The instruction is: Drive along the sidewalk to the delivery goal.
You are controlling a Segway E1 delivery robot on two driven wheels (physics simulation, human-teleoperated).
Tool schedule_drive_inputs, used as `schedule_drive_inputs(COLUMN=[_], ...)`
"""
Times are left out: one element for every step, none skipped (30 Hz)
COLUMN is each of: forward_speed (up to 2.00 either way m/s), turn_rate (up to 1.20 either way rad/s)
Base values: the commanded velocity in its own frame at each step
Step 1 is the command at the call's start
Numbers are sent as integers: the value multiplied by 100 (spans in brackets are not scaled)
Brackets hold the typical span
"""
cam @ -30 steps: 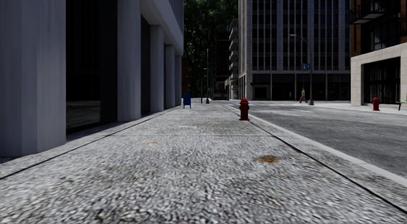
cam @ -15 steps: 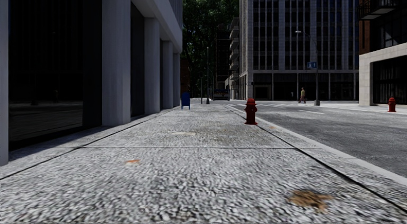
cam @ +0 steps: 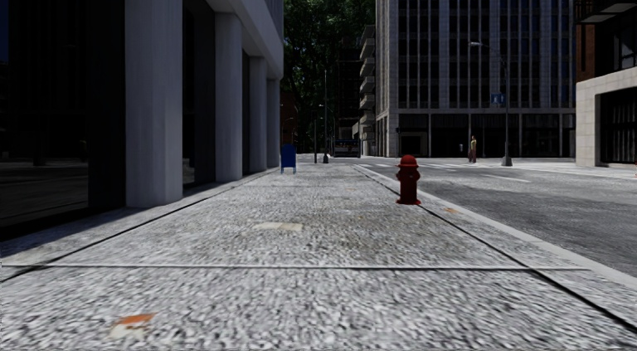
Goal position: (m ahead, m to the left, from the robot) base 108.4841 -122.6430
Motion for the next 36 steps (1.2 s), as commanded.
schedule_drive_inputs(forward_speed=[200, 200, 200, 200, 200, 200, 200, 200, 200, 200, 200, 200, 200, 200, 200, 200, 200, 200, 200, 200, 200, 200, 200, 200, 200, 200, 200, 200, 200, 200, 200, 200, 200, 200, 200, 200], turn_rate=[0, 0, 0, 0, 0, 0, 0, 0, 0, 0, 0, 0, 0, 0, 0, 0, 0, 0, 0, 0, 0, 0, 0, 0, 0, 0, 0, 0, 0, 0, 0, 0, 0, 0, 0, 0])
